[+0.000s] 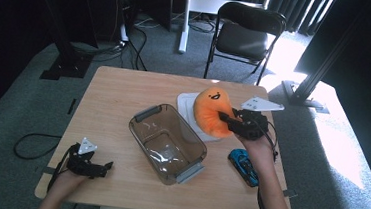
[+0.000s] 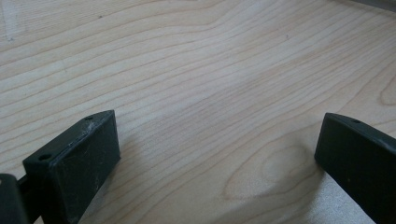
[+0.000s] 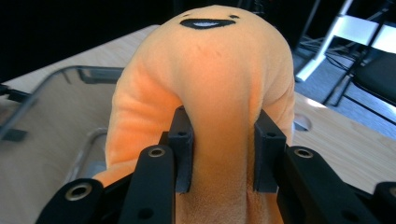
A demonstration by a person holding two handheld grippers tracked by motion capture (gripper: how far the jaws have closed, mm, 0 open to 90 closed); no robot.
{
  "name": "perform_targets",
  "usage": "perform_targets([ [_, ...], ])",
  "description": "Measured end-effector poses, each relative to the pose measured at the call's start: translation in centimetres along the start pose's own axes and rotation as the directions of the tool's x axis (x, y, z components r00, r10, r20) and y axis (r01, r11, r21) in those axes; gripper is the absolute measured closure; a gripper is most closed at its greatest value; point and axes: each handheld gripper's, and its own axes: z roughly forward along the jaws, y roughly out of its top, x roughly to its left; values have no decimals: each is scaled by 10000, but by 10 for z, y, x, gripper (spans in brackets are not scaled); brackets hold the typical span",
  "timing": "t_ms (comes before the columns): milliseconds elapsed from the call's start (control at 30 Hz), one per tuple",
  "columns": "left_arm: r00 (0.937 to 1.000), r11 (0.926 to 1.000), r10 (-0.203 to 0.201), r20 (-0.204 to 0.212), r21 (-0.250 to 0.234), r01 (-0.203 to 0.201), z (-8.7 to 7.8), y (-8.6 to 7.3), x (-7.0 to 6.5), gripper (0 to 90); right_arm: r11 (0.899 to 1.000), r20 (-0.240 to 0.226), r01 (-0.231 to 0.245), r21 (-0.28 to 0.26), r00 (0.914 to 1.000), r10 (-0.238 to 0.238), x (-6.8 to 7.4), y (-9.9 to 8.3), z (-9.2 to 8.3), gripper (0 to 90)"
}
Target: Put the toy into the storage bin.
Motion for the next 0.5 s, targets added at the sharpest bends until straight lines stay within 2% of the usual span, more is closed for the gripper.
perform_targets([
  [200, 10000, 10000, 2, 1, 2, -2, 0, 0, 0, 5, 9991, -606, 418, -99, 9973, -423, 17, 8, 3, 668],
  [500, 10000, 10000, -2, 1, -1, 2, 0, 0, 0, 5, 9957, -1328, 903, -185, 9869, -920, 40, 15, 10, 667],
])
